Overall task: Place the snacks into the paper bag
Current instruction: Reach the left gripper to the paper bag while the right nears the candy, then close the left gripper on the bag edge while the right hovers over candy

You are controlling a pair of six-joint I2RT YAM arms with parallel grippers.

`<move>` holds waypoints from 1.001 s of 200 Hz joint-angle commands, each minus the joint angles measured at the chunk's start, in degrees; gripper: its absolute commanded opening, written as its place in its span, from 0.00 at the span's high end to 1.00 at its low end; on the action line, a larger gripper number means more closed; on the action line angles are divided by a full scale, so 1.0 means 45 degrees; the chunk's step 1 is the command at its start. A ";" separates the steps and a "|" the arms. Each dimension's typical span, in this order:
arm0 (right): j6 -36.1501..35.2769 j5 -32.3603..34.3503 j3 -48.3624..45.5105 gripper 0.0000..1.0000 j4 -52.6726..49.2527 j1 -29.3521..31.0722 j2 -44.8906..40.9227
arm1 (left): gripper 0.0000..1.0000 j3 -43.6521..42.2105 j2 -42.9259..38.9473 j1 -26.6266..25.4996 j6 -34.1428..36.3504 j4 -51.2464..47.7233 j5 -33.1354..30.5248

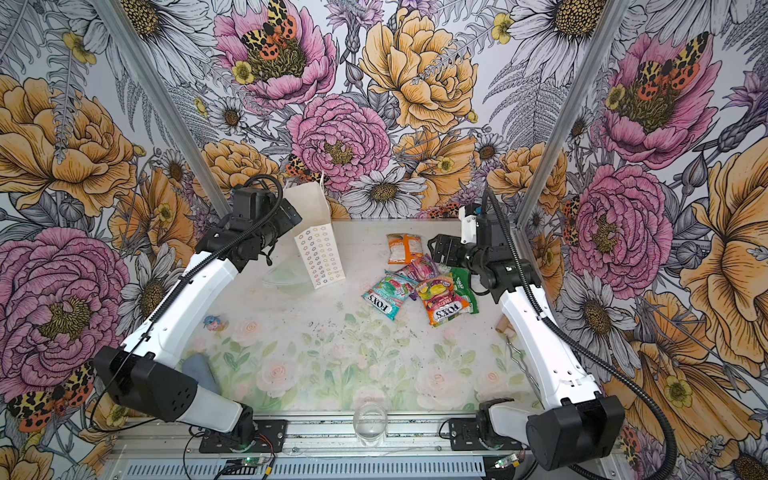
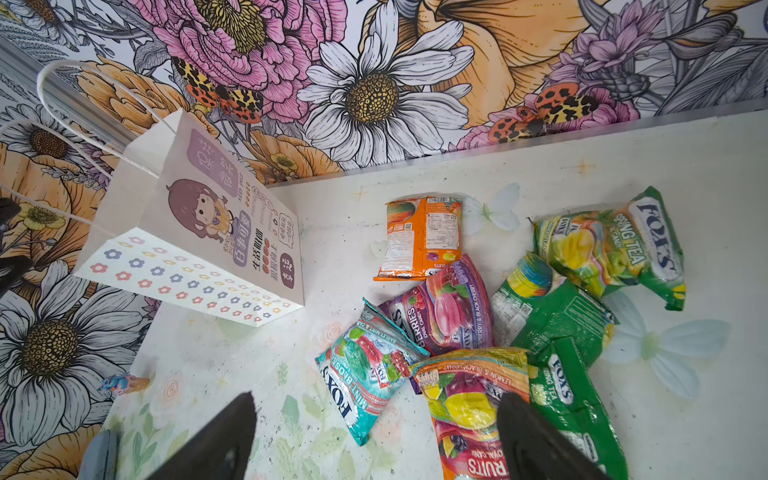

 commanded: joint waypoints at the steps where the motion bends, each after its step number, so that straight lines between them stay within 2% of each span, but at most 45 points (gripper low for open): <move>1: -0.0133 0.0043 -0.0227 0.08 0.0007 0.0077 -0.0005 | 0.01 0.1238 0.0687 -0.0162 0.0585 -0.0946 0.0245; 42: -0.0500 0.0344 -0.0547 0.07 0.0004 0.0078 -0.0427 | 0.01 0.2672 0.1705 -0.0334 0.0868 -0.1933 -0.0056; 94: -0.0863 0.0103 -0.0470 0.05 0.0003 0.0057 -0.0218 | 0.01 0.2571 0.1984 -0.0674 0.0649 -0.2148 -0.0879; 200: -0.0864 0.0099 -0.0438 0.06 0.0037 0.0070 0.0765 | 0.01 0.3162 0.3007 -0.0458 0.0860 -0.2370 -0.1168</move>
